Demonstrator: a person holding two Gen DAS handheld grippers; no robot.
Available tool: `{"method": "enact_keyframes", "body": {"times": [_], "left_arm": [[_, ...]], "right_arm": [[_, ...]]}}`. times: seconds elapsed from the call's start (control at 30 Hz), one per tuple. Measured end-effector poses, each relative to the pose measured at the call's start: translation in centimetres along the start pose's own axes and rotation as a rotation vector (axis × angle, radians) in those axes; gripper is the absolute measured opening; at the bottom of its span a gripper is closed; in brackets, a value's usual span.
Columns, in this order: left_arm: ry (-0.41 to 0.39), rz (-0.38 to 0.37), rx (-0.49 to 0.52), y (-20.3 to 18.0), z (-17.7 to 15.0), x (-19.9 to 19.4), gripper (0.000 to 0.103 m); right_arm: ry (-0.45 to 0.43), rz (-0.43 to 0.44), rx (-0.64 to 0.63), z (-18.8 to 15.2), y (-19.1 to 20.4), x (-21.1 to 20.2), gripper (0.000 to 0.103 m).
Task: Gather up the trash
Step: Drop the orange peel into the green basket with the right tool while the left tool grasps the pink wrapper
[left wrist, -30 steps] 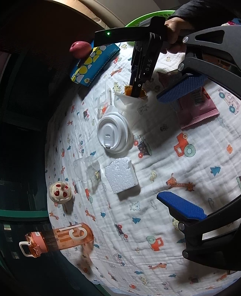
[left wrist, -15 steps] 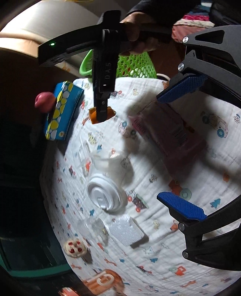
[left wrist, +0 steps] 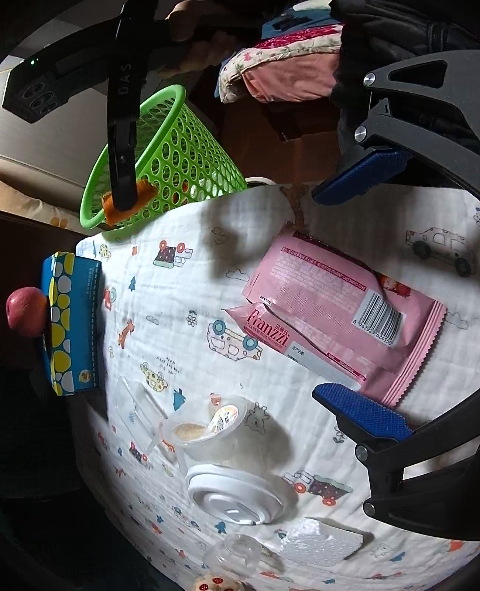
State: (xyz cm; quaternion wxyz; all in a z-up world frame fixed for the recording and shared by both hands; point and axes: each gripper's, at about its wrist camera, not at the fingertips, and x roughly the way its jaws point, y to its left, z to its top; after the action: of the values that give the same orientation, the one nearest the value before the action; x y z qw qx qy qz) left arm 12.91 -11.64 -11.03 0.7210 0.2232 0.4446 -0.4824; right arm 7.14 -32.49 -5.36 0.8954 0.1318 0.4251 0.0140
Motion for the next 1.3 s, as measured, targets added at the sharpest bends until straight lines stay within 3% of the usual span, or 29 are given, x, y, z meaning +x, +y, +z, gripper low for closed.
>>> {"method": "enact_keyframes", "body": {"times": [0.23, 0.67, 1.07, 1.3], "left_arm": [[0.033, -0.044, 0.019, 0.5, 0.6, 2.1, 0.094], [0.035, -0.034, 0.055, 0.5, 0.8, 3.5, 0.094], [0.019, -0.003, 0.007, 0.4, 1.1, 3.2, 0.063], [-0.027, -0.009, -0.044, -0.3, 1.8, 1.4, 0.060]], "right_arm": [[-0.021, -0.059, 0.071, -1.4, -3.3, -2.4, 0.033], [-0.029, -0.151, 0.173, -3.6, -8.4, -4.9, 0.033], [-0.057, -0.198, 0.239, -4.8, -11.1, -6.6, 0.033], [-0.063, -0.240, 0.267, -5.3, -12.5, -7.2, 0.035]]}}
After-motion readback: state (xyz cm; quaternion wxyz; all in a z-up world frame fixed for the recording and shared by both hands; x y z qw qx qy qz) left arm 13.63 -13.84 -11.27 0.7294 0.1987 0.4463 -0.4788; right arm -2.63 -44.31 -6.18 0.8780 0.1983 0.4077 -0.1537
